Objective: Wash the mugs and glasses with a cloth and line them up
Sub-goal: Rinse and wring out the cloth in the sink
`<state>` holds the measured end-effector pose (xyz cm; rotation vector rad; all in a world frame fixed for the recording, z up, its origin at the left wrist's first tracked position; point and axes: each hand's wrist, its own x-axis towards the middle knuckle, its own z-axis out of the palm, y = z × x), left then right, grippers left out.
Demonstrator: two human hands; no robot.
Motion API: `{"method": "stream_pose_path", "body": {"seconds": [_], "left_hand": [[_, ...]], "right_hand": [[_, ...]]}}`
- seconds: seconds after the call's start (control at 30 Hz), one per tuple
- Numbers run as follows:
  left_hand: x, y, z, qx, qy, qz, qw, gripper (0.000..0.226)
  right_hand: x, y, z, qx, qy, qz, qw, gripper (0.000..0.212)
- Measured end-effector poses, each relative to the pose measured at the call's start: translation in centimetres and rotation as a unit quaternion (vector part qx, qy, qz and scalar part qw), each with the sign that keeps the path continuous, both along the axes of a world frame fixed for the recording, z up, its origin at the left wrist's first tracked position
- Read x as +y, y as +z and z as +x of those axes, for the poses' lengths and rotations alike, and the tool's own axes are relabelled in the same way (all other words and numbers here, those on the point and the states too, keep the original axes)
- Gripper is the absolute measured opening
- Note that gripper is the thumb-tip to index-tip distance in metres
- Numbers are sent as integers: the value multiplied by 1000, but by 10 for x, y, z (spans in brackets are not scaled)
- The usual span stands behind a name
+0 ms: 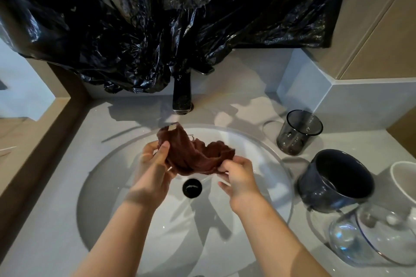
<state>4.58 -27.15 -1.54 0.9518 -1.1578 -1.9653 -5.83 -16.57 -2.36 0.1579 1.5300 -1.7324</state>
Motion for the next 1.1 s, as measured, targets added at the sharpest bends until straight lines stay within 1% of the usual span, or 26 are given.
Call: {"method": "stream_pose_path", "body": {"seconds": [0.07, 0.1, 0.13, 0.2, 0.23, 0.27, 0.3, 0.33, 0.4, 0.47, 0.5, 0.57, 0.6, 0.67, 0.73, 0.8, 0.83, 0.87, 0.9, 0.93, 0.97, 1.0, 1.03, 1.07, 1.1], "left_hand": [[-2, 4, 3, -18, -23, -33, 999, 13], [-2, 6, 4, -22, -45, -48, 998, 12], [-2, 7, 4, -23, -64, -55, 996, 12], [-1, 12, 4, -16, -91, -61, 994, 12], [-1, 14, 4, -12, -100, -66, 993, 14], [-2, 15, 4, -10, -107, -72, 992, 17], [-2, 16, 5, -8, -109, -78, 991, 20], [-1, 16, 6, -4, -106, -79, 991, 26], [-1, 14, 7, 8, -79, -60, 995, 33], [1, 12, 7, 12, -69, -26, 997, 22], [4, 12, 7, 12, -87, -8, 996, 20], [11, 14, 4, 5, -148, 9, 989, 29], [14, 16, 4, -4, -158, 1, 987, 32], [12, 18, 2, -29, -126, -16, 992, 25], [7, 20, 3, -41, -102, -19, 994, 19], [6, 23, 2, -46, -98, -19, 994, 18], [8, 23, 1, -45, -97, -13, 994, 17], [10, 24, 0, -40, -97, 1, 994, 15], [14, 24, -1, -35, -99, 20, 994, 13], [17, 26, -2, -32, -106, 39, 993, 18], [19, 26, -4, -27, -119, 55, 991, 27], [19, 25, -4, -22, -129, 68, 989, 35], [18, 24, -5, -19, -129, 72, 989, 38], [16, 23, -4, -19, -119, 73, 990, 39], [13, 22, -3, -22, -98, 85, 991, 38]], "right_hand": [[-3, 8, -2, 85, -8, -11, 996, 42], [-4, 13, -2, 126, 29, -29, 991, 44], [-6, 16, 0, 148, 86, -40, 984, 42], [-8, 22, 5, 156, 192, -44, 968, 29], [-7, 23, 8, 175, 213, -31, 961, 18], [-7, 22, 9, 197, 208, -14, 958, 8], [-6, 19, 8, 219, 188, 0, 957, 6], [-4, 18, 7, 230, 166, 5, 959, 10], [-2, 19, 5, 218, 129, -25, 967, 12], [-2, 23, 6, 211, 117, -47, 969, 13], [-3, 23, 6, 220, 114, -44, 968, 13], [-3, 23, 5, 255, 114, -29, 960, 13], [-3, 23, 4, 271, 116, -22, 955, 12], [0, 24, 3, 281, 112, -24, 953, 7], [1, 25, 3, 280, 96, -32, 955, 17], [2, 26, 3, 312, 77, -24, 947, 25], [2, 28, 3, 347, 71, -5, 935, 26], [1, 30, 3, 397, 72, 26, 915, 25], [0, 34, 4, 455, 85, 62, 884, 22], [0, 39, 5, 502, 111, 89, 853, 23], [1, 42, 5, 524, 152, 89, 834, 30], [2, 46, 5, 512, 202, 61, 833, 35], [4, 51, 7, 467, 258, 20, 845, 37], [6, 54, 9, 400, 304, -22, 864, 40], [8, 56, 9, 329, 325, -60, 885, 44]]}}
